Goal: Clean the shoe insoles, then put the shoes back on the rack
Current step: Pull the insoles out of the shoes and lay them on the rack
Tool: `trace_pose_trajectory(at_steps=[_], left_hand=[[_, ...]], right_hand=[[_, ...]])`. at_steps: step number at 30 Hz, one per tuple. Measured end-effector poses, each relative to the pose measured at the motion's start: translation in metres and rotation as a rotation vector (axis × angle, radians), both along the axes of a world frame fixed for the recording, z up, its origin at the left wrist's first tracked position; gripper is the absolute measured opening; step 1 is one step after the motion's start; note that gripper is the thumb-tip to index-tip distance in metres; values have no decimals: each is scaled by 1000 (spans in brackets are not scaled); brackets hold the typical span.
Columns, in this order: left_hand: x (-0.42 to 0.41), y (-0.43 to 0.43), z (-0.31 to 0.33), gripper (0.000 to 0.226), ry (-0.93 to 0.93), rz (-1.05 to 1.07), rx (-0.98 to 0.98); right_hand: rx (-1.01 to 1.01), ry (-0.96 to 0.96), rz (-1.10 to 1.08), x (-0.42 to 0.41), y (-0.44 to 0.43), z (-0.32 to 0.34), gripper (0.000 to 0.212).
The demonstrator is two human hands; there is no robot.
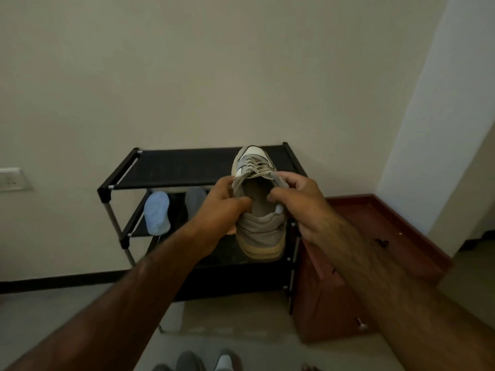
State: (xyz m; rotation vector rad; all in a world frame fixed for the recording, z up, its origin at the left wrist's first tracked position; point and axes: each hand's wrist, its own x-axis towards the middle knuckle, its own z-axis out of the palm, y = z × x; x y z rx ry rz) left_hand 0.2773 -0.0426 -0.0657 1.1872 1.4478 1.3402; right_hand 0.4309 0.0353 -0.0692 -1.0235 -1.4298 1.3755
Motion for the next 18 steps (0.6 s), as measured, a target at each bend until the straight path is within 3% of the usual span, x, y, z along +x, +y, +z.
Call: trace_pose_trajectory(at_steps=[7,18], left_hand=[[12,-62,-66,59,-114,42,-73],[17,-96,-165,66,-137,54,-287]], right_hand=[[-71,-55,12,9,-57,-62,52],[-240,-275,-17,6,-84,-169,57]])
